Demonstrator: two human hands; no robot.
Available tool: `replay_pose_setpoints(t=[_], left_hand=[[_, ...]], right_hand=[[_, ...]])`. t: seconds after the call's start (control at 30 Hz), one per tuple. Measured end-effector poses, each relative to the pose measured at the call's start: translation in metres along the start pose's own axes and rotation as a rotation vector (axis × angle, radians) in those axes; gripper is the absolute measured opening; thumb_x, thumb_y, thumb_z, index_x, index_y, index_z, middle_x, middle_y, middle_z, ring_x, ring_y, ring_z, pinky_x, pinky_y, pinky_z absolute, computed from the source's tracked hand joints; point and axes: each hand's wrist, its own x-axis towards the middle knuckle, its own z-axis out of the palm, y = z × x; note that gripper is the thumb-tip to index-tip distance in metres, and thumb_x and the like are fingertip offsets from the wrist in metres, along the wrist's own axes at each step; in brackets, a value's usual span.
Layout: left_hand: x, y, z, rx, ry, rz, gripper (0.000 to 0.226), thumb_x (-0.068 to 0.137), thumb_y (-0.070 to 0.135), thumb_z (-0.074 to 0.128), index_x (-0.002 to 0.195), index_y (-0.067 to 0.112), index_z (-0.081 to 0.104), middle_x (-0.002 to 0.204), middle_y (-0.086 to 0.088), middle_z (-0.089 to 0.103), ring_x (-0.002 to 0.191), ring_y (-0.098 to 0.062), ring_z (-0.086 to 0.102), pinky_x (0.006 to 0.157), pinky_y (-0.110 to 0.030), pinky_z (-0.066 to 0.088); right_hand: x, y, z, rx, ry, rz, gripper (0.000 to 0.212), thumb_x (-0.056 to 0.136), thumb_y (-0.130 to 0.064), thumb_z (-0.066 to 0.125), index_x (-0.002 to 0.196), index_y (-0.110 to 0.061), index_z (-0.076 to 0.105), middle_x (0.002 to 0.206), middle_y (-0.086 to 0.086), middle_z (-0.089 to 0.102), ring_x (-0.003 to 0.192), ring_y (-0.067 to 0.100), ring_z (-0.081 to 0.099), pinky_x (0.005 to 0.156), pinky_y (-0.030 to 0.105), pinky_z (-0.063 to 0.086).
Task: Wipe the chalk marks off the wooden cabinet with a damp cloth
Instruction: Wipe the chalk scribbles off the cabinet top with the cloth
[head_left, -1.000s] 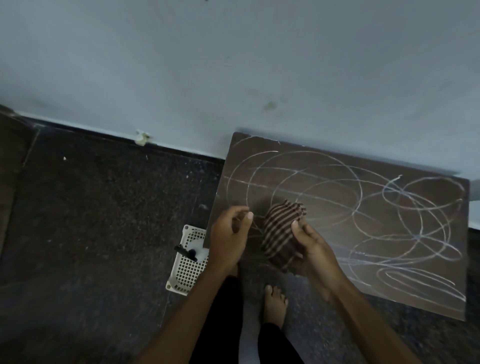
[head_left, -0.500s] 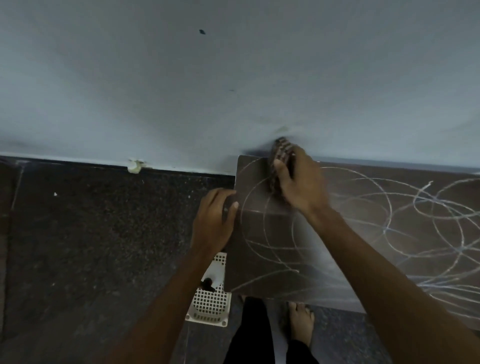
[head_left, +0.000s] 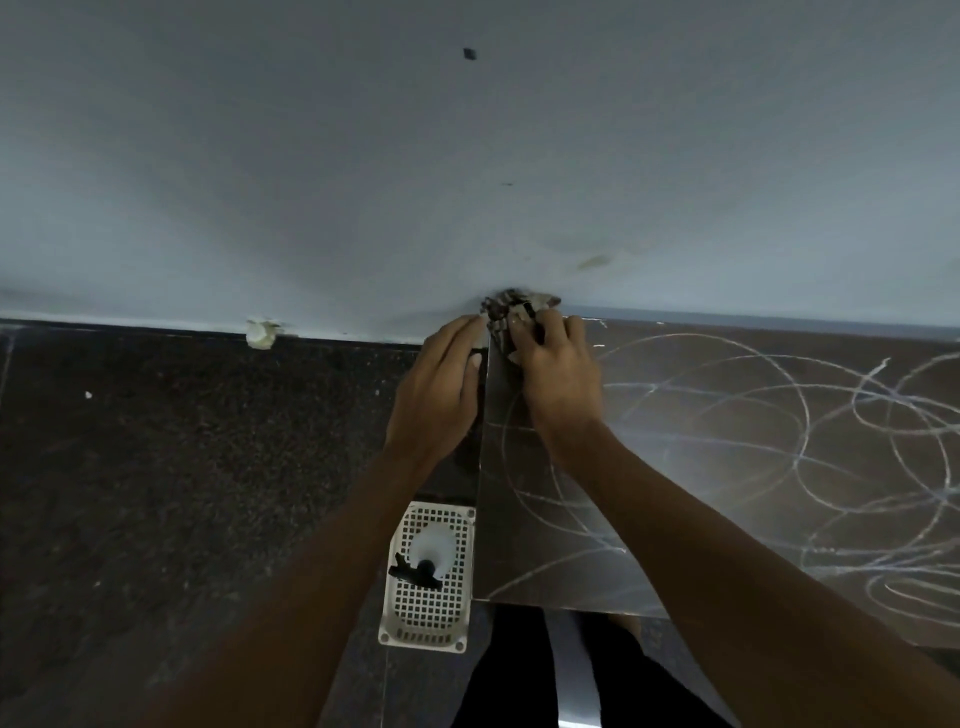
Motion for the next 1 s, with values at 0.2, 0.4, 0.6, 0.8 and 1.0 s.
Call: replay_pose_setpoints(t=[0.2,0.4,0.6,0.8,1.0], left_hand=[[0.007,-0.007,0.001,0.041,-0.084,0.082,0.053,0.097,0.0,0.031,0.147,-0.004,0.046,0.151,-0.019,0.048,0.141,-0.03,0.047,0.117,-0.04,0.04],[0.016,-0.003,-0.003,0.14,-0.308,0.165,0.058,0.093,-0.002,0.038,0.151,-0.004,0.04,0.157,-0.02,0.04,0.145,-0.033,0.04,0.116,-0.043,0.04],[0.029,0.004,-0.001,0.119,-0.444,0.028,0.075,0.091,-0.014,0.044,0.16,0.006,0.022,0.166,-0.012,0.025,0.153,-0.027,0.025,0.124,-0.044,0.027],[0.033,0.008,-0.004,0.067,-0.448,-0.033,0.081,0.085,-0.014,0.046,0.16,0.007,0.024,0.165,-0.012,0.029,0.151,-0.027,0.029,0.122,-0.043,0.029],[0.038,0.012,-0.012,0.225,-0.538,0.074,0.074,0.087,-0.007,0.049,0.158,0.004,0.028,0.164,-0.013,0.029,0.15,-0.028,0.031,0.119,-0.045,0.035]], right_hand=[[-0.013,0.007,0.001,-0.03,-0.025,-0.162,0.041,0.083,-0.024,0.075,0.121,-0.013,0.066,0.125,0.014,0.057,0.109,0.036,0.055,0.076,0.045,0.056],[-0.067,0.037,-0.004,-0.04,-0.109,-0.225,0.056,0.072,-0.021,0.083,0.125,-0.019,0.064,0.128,0.011,0.057,0.107,0.033,0.057,0.087,0.046,0.055],[-0.039,0.061,-0.018,-0.13,-0.143,-0.158,0.054,0.08,-0.022,0.078,0.132,-0.02,0.06,0.137,0.014,0.051,0.116,0.038,0.051,0.088,0.05,0.053],[-0.008,0.021,-0.008,-0.063,-0.076,-0.066,0.04,0.08,-0.016,0.076,0.119,-0.01,0.068,0.132,0.015,0.055,0.114,0.041,0.051,0.081,0.052,0.055],[-0.064,0.005,0.01,-0.004,-0.036,-0.272,0.049,0.072,-0.018,0.081,0.12,-0.015,0.068,0.122,0.008,0.061,0.097,0.032,0.054,0.073,0.042,0.053]])
